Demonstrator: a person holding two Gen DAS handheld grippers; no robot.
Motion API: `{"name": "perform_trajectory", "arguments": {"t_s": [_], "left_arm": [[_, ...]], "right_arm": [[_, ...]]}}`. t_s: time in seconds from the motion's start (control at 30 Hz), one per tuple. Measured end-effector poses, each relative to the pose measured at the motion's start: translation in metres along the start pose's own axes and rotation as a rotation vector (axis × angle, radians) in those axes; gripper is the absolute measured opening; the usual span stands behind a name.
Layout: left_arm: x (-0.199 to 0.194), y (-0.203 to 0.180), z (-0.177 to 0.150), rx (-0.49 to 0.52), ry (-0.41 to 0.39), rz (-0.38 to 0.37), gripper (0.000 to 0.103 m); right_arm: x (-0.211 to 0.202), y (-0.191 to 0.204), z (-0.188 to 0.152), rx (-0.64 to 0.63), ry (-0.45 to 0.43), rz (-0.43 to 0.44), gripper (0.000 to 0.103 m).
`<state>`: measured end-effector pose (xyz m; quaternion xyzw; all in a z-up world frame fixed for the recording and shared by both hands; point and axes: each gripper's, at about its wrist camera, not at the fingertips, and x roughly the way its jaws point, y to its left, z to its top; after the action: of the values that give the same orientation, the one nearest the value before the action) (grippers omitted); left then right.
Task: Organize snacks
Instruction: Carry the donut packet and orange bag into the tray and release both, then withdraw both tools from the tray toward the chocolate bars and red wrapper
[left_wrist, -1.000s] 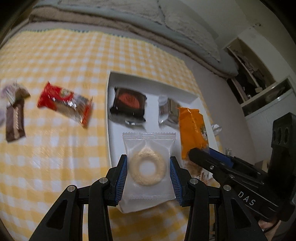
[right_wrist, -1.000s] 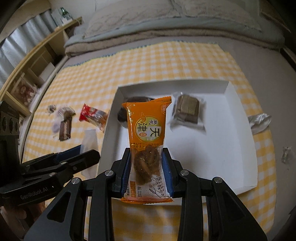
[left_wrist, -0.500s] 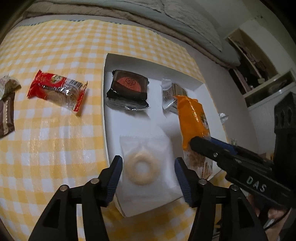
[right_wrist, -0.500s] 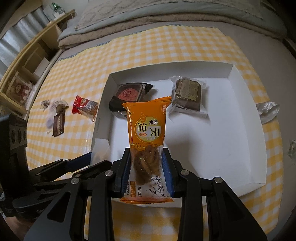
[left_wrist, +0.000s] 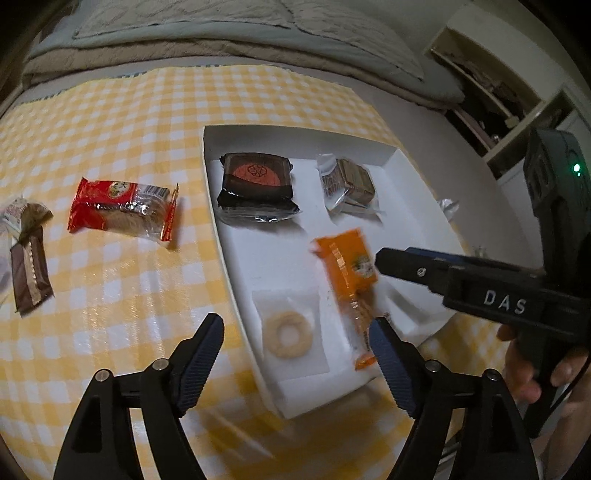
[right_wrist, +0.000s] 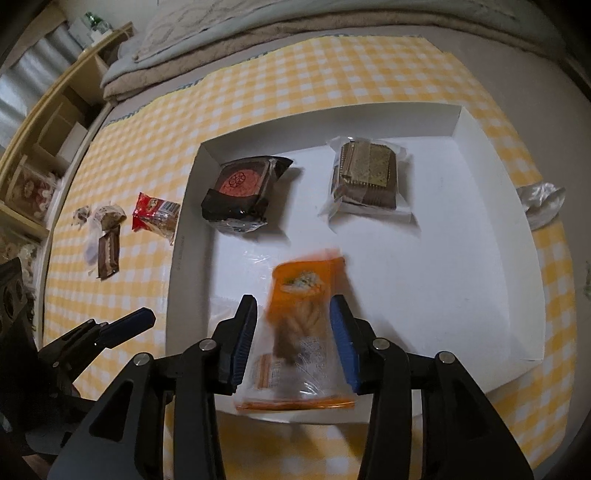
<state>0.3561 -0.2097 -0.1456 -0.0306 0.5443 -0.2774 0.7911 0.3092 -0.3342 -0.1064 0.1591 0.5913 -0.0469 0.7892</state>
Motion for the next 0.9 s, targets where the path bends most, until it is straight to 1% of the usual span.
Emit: {"name": "perform_trajectory", "arguments": {"t_s": [0.17, 0.23, 0.3, 0.33, 0.4, 0.43, 0.47, 0.5, 0.53, 0.6, 0.9], "left_arm": [[-0.006, 0.0, -0.006, 0.006, 0.004, 0.01, 0.085], [-0.009, 0.0, -0.006, 0.005, 0.005, 0.011, 0.087], [-0.013, 0.0, -0.007, 0.008, 0.004, 0.012, 0.09], [-0.013, -0.001, -0.006, 0.009, 0.004, 0.014, 0.092], [-0.016, -0.001, -0.007, 0.008, 0.005, 0.018, 0.097], [-0.017, -0.001, -0.008, 0.007, 0.006, 0.017, 0.101], [-0.018, -0.001, -0.009, 0.006, 0.008, 0.016, 0.103], [-0.019, -0.001, -0.009, 0.006, 0.01, 0.016, 0.103], [-0.02, 0.0, -0.009, 0.006, 0.011, 0.017, 0.103], [-0.022, 0.0, -0.01, 0.004, 0.013, 0.019, 0.103], [-0.041, 0.011, -0.008, -0.003, -0.002, 0.028, 0.103]], "right_arm": [[-0.006, 0.001, -0.004, -0.011, 0.0, -0.012, 0.044], [-0.009, 0.001, -0.008, -0.018, 0.005, -0.015, 0.047], [-0.012, 0.0, -0.011, -0.025, 0.001, -0.021, 0.055], [-0.013, -0.001, -0.012, -0.028, -0.001, -0.025, 0.057], [-0.016, -0.003, -0.016, -0.026, -0.004, -0.037, 0.071], [-0.017, -0.004, -0.017, -0.024, -0.004, -0.039, 0.076], [-0.018, -0.004, -0.019, -0.025, -0.006, -0.04, 0.083], [-0.019, -0.004, -0.02, -0.029, -0.009, -0.042, 0.087], [-0.02, -0.004, -0.021, -0.033, -0.014, -0.047, 0.089], [-0.024, -0.003, -0.023, -0.041, -0.03, -0.057, 0.102], [-0.04, 0.003, -0.031, -0.068, -0.069, -0.096, 0.103]]}}
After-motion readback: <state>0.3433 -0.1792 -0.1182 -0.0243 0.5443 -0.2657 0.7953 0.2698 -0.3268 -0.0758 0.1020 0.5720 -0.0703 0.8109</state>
